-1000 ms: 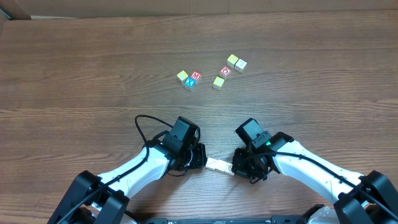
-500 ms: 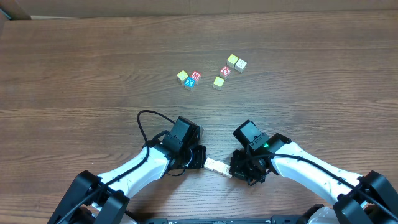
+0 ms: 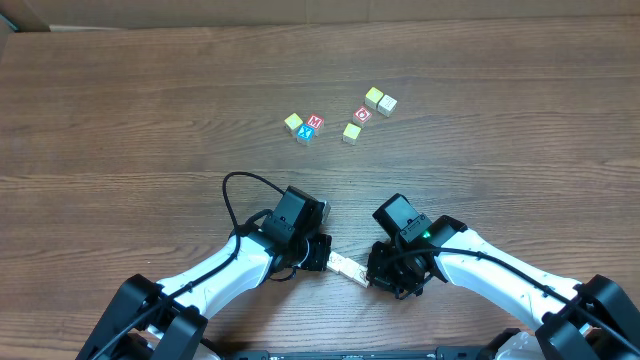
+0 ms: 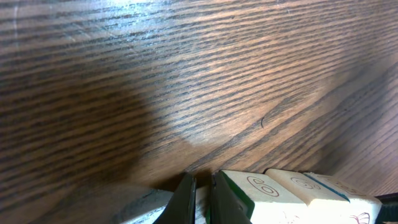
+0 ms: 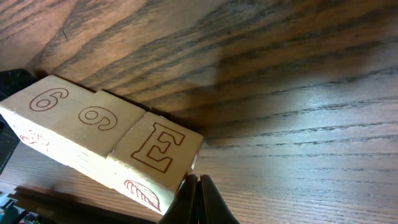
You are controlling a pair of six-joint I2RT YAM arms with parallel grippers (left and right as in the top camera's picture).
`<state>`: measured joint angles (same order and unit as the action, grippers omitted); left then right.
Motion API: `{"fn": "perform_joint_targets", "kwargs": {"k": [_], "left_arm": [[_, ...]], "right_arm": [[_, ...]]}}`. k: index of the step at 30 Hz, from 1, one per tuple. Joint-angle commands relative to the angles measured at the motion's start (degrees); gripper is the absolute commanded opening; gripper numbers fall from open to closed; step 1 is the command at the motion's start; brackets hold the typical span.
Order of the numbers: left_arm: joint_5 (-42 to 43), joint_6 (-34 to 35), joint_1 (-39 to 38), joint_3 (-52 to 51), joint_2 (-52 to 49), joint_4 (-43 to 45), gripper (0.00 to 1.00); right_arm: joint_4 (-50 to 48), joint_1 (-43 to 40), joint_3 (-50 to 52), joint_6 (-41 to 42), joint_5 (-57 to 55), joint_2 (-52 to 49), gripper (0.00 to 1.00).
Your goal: Flip 3 blocks
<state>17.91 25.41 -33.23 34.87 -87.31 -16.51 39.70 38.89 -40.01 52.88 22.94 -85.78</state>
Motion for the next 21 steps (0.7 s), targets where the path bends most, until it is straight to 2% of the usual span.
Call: {"fn": "perform_joint_targets", "kwargs": {"k": [1, 13, 21], "left_arm": [[-0.15, -2.8, -0.15, 0.68, -0.44, 0.04, 0.04], [-3.52, -9.84, -0.17, 0.68, -0.44, 0.42, 0.04], [-4.02, -19.45, -0.17, 0.68, -0.44, 1.73, 0.04]], "right_arm": [[-0.87, 0.48, -0.17, 1.01, 1.4, 0.13, 0.04], [-0.85, 0.48, -0.17, 1.84, 2.47, 0.13, 0.04], [-0.92, 0.48, -0.17, 1.86, 2.45, 0.13, 0.04]]}}
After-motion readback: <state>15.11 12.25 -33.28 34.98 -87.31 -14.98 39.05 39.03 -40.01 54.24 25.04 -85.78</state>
